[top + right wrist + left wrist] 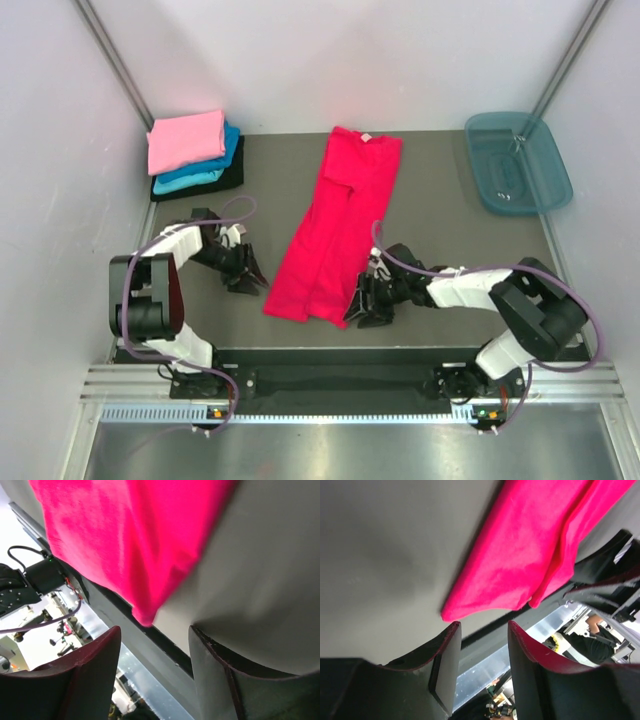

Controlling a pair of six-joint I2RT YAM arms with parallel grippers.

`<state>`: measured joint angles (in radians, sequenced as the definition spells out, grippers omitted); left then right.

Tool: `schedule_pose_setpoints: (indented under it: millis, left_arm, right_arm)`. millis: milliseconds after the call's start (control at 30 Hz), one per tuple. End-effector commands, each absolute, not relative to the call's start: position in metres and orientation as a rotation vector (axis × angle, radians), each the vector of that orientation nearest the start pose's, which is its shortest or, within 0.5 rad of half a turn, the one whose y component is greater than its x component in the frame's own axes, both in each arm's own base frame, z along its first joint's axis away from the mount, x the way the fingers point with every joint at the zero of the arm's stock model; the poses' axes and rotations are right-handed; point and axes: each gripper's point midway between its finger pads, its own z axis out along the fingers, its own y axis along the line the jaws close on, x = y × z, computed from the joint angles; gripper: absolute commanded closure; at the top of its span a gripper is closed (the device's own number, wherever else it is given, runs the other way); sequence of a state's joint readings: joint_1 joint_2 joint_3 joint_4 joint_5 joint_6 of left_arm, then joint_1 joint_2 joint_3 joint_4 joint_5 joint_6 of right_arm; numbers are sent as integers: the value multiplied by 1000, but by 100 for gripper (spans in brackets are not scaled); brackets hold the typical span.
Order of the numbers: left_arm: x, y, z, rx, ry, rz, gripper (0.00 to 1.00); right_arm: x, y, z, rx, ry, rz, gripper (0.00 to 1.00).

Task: Fold and stack the t-shirts
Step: Fold the tshirt

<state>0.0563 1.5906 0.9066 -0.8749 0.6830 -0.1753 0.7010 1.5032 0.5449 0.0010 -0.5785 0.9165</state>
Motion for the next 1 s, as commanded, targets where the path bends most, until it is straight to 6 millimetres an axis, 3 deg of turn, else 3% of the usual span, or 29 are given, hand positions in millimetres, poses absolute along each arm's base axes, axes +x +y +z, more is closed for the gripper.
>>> schedule_pose_setpoints:
  millis: [0,300,567,800,967]
  left_arm:
    - [238,-105,55,-335,2925,-1067,53]
    - [227,-101,36,-403,3017,-1031,56]
    - [209,-103,30,-437,3034,-1043,57]
    - [203,-108,25,-460,3037,-1058,51]
    - [197,-118,24,-406,3060,-1087,60]
  right_arm:
    - [146,298,27,18,2858,1208,43]
    - [142,315,23,-12,2887,1162,52]
    - [138,312,19,-3,2904,1123,60]
    - [135,311,21,-47,2887,1137,95]
    - [121,305,26,-81,2876,1167,100]
